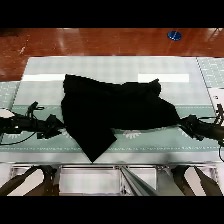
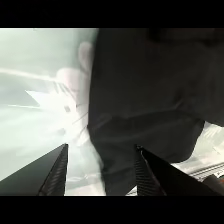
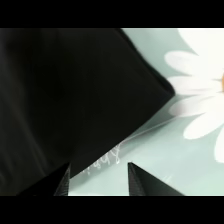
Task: Fold the shirts.
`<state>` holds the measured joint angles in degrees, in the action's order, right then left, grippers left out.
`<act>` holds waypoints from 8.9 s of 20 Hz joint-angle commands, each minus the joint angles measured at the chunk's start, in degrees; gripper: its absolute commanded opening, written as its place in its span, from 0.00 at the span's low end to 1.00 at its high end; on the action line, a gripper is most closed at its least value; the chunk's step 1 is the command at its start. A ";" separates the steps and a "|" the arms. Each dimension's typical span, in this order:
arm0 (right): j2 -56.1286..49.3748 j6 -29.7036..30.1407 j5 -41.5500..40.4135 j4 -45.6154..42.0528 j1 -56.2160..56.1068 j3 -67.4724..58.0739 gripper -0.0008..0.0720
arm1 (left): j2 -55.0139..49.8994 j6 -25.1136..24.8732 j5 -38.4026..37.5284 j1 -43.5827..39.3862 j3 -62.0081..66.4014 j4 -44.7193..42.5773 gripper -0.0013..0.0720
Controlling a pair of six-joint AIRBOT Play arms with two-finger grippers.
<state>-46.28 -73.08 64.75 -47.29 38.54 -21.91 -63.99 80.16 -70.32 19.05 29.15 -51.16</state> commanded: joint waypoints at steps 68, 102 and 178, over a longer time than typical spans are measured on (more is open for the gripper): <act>19.08 -13.53 16.41 -14.38 -23.50 -51.08 0.05 | 33.05 16.63 -8.50 -19.91 49.55 -43.98 0.04; -50.16 -3.28 15.76 -13.40 -21.99 -54.03 0.05 | -32.54 -0.09 -8.13 -14.75 47.87 -18.34 0.04; -18.36 0.20 8.55 -1.27 -7.30 -2.71 0.05 | -0.13 2.16 0.31 -3.67 0.79 -5.33 0.04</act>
<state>-64.64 -77.87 71.31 -55.81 31.27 -24.05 -64.16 82.37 -69.65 15.33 27.88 -56.51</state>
